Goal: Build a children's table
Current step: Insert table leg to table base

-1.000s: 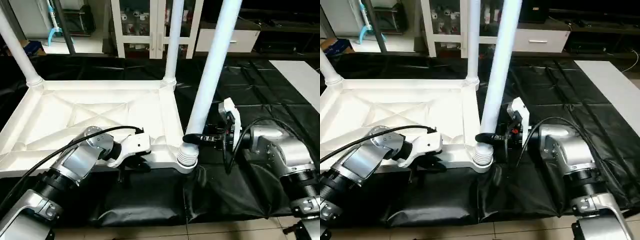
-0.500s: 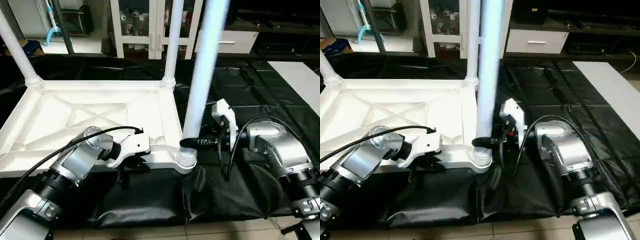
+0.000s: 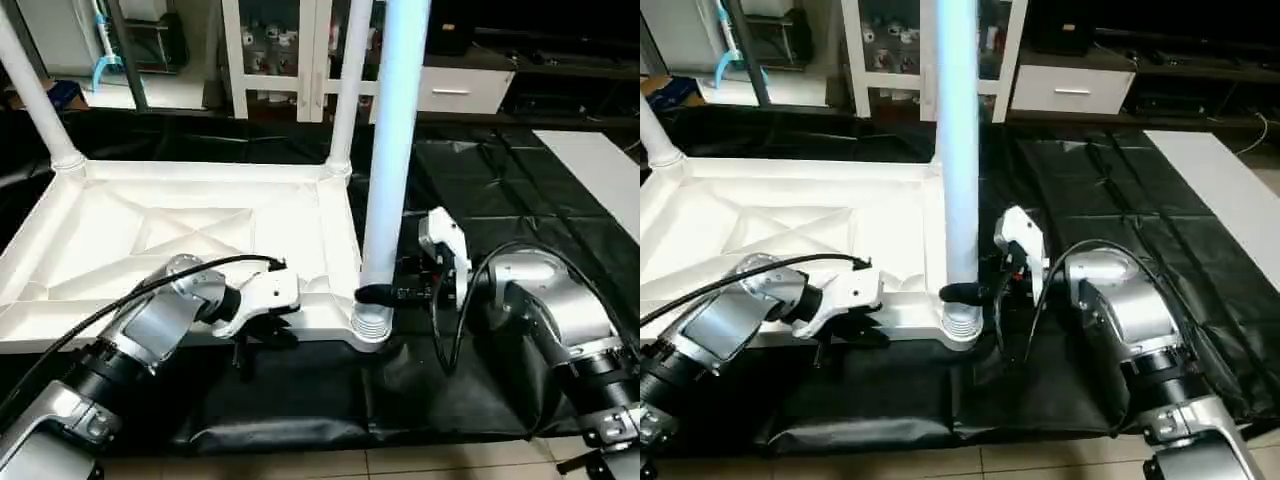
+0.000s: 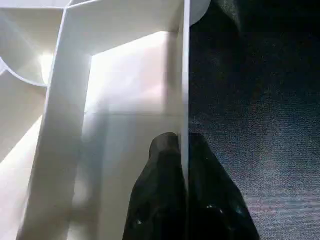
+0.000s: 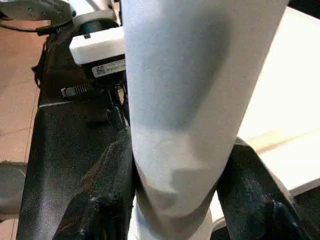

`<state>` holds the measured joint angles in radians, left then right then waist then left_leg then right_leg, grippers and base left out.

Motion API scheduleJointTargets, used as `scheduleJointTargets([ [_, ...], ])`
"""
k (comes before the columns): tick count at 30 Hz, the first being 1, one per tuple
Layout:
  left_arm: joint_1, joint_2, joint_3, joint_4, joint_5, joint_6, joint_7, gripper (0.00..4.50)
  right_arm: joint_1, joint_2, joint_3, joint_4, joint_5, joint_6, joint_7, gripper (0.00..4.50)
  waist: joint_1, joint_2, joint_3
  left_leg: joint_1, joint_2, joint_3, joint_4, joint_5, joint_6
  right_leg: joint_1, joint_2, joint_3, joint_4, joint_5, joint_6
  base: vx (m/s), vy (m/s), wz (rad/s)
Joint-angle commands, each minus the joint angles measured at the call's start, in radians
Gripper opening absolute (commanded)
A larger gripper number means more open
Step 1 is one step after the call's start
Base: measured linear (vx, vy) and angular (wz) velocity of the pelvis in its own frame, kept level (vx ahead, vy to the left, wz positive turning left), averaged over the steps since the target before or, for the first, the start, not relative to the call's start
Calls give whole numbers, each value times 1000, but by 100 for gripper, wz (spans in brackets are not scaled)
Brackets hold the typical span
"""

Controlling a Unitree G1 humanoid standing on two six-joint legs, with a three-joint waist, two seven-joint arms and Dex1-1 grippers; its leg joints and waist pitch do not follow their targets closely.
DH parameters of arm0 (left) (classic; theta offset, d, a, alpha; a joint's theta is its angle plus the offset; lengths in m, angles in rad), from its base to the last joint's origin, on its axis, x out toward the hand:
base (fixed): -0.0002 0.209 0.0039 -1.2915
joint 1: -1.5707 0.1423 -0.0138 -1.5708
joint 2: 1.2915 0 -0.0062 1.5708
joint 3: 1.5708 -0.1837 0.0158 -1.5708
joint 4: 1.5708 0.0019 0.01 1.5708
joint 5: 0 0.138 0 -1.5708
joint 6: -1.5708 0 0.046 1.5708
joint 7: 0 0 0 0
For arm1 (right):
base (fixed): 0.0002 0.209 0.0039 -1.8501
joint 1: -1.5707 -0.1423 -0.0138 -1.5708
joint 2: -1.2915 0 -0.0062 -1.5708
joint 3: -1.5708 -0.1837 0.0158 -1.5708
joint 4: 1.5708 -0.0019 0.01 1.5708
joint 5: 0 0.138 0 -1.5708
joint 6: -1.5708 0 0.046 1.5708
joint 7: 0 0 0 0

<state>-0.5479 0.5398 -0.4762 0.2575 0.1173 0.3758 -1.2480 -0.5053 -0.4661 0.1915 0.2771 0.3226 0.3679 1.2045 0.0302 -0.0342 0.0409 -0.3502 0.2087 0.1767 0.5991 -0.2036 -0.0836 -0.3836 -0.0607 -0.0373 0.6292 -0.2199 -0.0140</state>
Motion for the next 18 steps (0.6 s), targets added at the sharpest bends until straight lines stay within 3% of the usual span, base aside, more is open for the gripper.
scheduleJointTargets([
  [1, 19, 9, -14, 9, 18, 12, 12, 0, 38, -2, 11, 49, -14, 23, -19, 184, 2, 3, -47, 4, 23, -4, -74, -162, 22, 36, -66, 41, -78, -127, -232, 0, 0, 0],
  [4, 20, 6, -16, 11, 20, 9, 15, 0, 63, 0, -25, 64, 9, 34, -31, 184, 2, 2, -47, 6, 24, -3, -75, -179, 18, 35, -66, 41, -80, -138, -231, 0, 0, 0],
  [12, 24, 7, -21, 10, 22, 6, 15, 0, 91, 5, -51, 96, 17, 31, -42, 184, 2, 2, -49, 3, 24, -4, -75, -172, 20, 36, -66, 40, -80, -134, -232, 0, 0, 0],
  [18, 31, 10, -22, 4, 22, 9, 16, 0, 133, -5, -30, 79, -6, 7, -45, 184, 2, 1, -47, 5, 25, -4, -77, -183, 20, 33, -66, 39, -82, -147, -229, 0, 0, 0],
])
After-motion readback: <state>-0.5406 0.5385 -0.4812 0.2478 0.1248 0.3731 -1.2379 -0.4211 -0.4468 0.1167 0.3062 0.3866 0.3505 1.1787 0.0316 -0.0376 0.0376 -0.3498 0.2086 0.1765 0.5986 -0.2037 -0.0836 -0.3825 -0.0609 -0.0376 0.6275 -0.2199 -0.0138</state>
